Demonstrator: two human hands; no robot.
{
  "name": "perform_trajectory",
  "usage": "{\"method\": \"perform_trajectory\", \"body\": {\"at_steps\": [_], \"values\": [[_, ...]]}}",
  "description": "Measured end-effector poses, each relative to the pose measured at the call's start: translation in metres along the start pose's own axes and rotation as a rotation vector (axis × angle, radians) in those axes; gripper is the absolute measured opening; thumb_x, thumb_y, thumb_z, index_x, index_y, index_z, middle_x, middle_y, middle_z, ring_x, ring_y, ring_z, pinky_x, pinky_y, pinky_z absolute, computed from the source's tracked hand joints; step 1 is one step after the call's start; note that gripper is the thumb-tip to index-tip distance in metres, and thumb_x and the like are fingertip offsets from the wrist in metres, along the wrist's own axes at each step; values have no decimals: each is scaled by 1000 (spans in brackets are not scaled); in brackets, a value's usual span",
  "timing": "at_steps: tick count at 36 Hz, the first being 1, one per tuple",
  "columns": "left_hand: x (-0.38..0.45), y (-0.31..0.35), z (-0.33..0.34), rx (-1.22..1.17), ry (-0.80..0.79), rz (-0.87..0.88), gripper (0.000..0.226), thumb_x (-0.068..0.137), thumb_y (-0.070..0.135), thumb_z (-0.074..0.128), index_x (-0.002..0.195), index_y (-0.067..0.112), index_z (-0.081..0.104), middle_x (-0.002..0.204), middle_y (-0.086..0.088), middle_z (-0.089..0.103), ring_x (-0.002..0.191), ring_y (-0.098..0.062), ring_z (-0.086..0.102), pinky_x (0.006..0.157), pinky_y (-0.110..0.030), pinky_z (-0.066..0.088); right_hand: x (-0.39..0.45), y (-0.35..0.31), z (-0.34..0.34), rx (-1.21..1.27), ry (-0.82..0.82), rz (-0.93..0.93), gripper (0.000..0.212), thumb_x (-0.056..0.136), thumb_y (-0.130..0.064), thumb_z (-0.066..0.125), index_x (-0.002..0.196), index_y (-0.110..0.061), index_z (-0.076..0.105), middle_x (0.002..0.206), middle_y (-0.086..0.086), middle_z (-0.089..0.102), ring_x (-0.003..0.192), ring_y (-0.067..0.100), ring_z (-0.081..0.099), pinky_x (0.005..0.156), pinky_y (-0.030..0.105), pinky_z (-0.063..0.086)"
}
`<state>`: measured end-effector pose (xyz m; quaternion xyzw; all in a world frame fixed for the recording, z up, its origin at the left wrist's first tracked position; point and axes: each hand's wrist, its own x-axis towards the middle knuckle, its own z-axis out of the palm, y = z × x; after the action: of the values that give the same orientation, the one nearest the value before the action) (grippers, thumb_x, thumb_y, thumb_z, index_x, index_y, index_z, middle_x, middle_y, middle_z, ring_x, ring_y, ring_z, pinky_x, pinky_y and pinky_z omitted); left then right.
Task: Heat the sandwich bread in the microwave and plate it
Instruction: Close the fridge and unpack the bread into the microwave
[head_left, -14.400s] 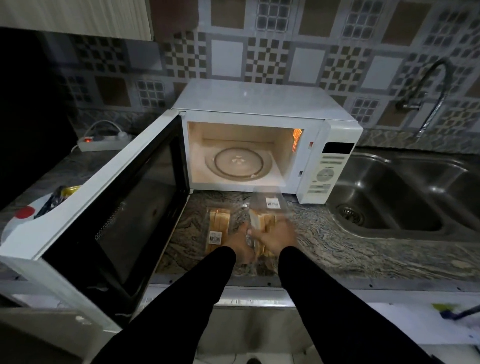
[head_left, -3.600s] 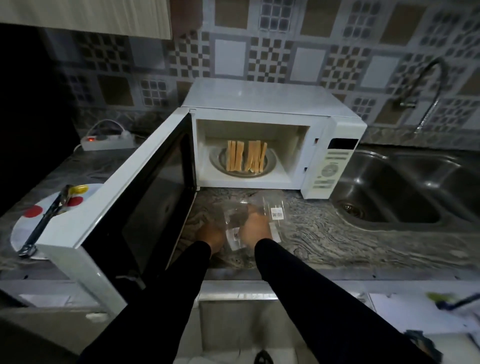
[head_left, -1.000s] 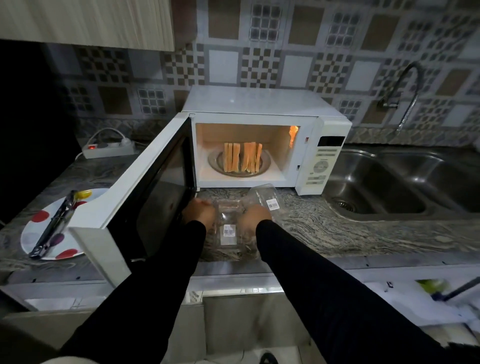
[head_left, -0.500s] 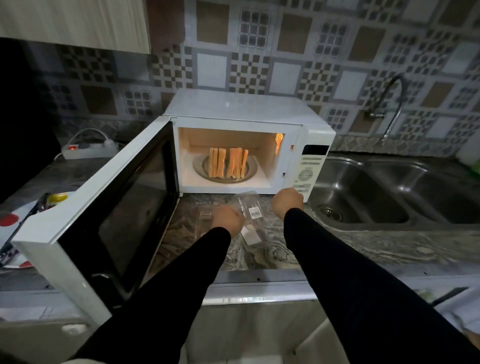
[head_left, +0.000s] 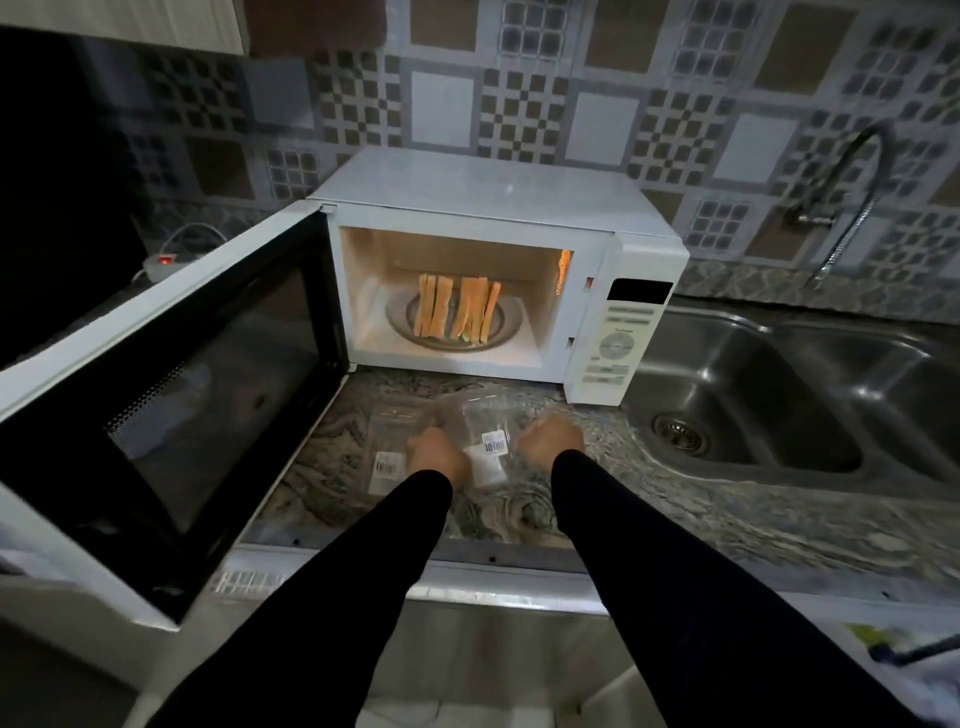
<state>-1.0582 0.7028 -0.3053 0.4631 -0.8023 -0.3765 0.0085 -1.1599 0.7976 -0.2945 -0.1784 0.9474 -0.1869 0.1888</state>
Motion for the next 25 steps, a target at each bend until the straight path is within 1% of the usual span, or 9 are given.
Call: {"method": "perform_trajectory", "body": {"at_steps": [2, 6, 11, 13, 15, 16, 18, 22, 25], "values": [[2, -3, 6, -26, 0, -45, 35, 88, 12, 57, 115, -10, 61, 116, -23, 64, 107, -34, 63, 84, -33, 50, 3, 5, 5, 29, -14, 8, 36, 98, -21, 46, 125, -2, 60, 134, 14, 57, 123, 27, 55, 93, 25, 44], [5, -6, 14, -45, -17, -86, 44, 84, 17, 65, 116, -13, 61, 116, -25, 65, 107, -32, 65, 86, -37, 54, 8, 13, 13, 59, -42, -20, 36, 97, -20, 45, 123, -4, 63, 130, 14, 61, 120, 27, 57, 92, 26, 45], [13, -10, 20, -137, -26, -159, 34, 79, 17, 67, 104, -5, 71, 104, -17, 72, 96, -28, 69, 72, -29, 54, 16, 20, 14, 160, -83, -35, 24, 93, -15, 51, 104, -1, 68, 120, 16, 65, 114, 29, 61, 100, 33, 48], [30, -17, 29, -291, -38, -209, 36, 67, 13, 69, 98, -5, 71, 101, -19, 72, 93, -30, 70, 80, -35, 59, 20, 23, 14, 241, -119, -23, 24, 91, -12, 54, 107, -2, 67, 120, 19, 66, 109, 29, 64, 97, 38, 52], [54, -30, 40, -424, -56, -254, 49, 55, 13, 64, 99, -8, 68, 102, -22, 71, 93, -32, 70, 83, -45, 58, 22, 24, 15, 312, -173, -14, 11, 91, -11, 55, 87, -9, 64, 118, 19, 66, 94, 23, 64, 93, 39, 54], [53, -30, 39, -466, -69, -266, 51, 54, 13, 63, 100, -8, 67, 104, -23, 71, 94, -32, 70, 83, -45, 58, 23, 24, 15, 352, -195, -3, 16, 92, -10, 55, 76, -13, 58, 116, 19, 67, 88, 21, 62, 91, 38, 55], [31, -18, 26, -481, -94, -246, 44, 67, 7, 67, 108, -8, 65, 110, -21, 68, 101, -31, 69, 83, -39, 59, 25, 25, 18, 445, -219, 37, 26, 92, -7, 56, 67, -13, 52, 106, 19, 69, 80, 25, 64, 86, 39, 57], [20, -14, 26, -440, -68, -216, 35, 86, 7, 58, 119, -4, 61, 121, -16, 64, 111, -29, 64, 90, -33, 56, 28, 27, 23, 583, -255, 164, 22, 90, 0, 59, 69, -4, 55, 71, 14, 62, 54, 21, 58, 54, 30, 52], [6, -9, 21, -265, -33, -158, 35, 96, 10, 40, 125, 1, 59, 130, -12, 59, 119, -30, 58, 101, -35, 46, 27, 26, 22, 557, -273, 166, 25, 92, -3, 59, 67, -3, 56, 63, 11, 59, 51, 18, 55, 52, 26, 50]]}}
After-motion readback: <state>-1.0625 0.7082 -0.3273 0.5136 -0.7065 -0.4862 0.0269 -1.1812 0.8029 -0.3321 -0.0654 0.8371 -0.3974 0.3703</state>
